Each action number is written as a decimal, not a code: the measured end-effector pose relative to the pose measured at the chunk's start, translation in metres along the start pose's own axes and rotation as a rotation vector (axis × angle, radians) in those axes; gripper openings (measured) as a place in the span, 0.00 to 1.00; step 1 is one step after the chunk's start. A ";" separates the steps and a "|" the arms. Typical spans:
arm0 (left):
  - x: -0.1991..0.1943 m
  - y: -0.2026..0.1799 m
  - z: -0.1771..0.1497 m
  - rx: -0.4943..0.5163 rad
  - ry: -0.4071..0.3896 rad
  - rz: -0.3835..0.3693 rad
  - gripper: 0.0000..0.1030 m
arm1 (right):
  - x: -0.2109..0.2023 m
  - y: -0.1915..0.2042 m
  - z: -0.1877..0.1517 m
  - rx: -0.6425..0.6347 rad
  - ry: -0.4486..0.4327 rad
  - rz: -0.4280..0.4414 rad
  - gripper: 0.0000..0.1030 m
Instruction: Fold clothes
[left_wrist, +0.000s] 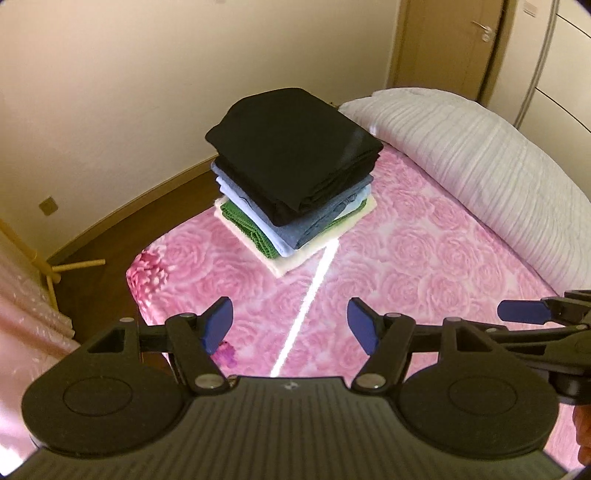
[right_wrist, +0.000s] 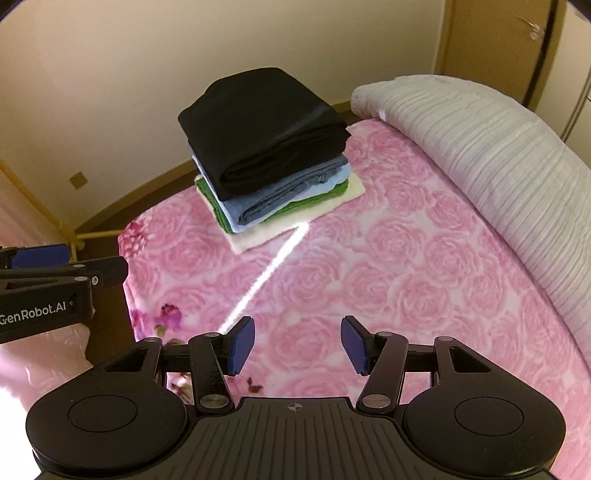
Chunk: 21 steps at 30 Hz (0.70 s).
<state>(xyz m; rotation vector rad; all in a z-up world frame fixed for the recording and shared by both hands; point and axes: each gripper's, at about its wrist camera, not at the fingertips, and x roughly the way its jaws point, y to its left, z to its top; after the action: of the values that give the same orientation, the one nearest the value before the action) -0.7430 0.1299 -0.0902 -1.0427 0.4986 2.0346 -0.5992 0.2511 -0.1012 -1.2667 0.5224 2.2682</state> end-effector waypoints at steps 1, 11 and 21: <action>0.001 -0.002 0.000 -0.008 0.001 0.007 0.63 | 0.001 -0.002 0.001 -0.012 0.001 0.002 0.54; 0.017 -0.016 0.006 -0.065 0.014 0.069 0.63 | 0.021 -0.025 0.024 -0.069 0.020 0.030 0.54; 0.039 -0.031 0.008 -0.100 0.040 0.114 0.63 | 0.044 -0.047 0.042 -0.102 0.037 0.048 0.54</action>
<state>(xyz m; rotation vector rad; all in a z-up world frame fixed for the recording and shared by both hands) -0.7363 0.1724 -0.1166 -1.1392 0.4912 2.1612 -0.6203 0.3218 -0.1222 -1.3619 0.4601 2.3407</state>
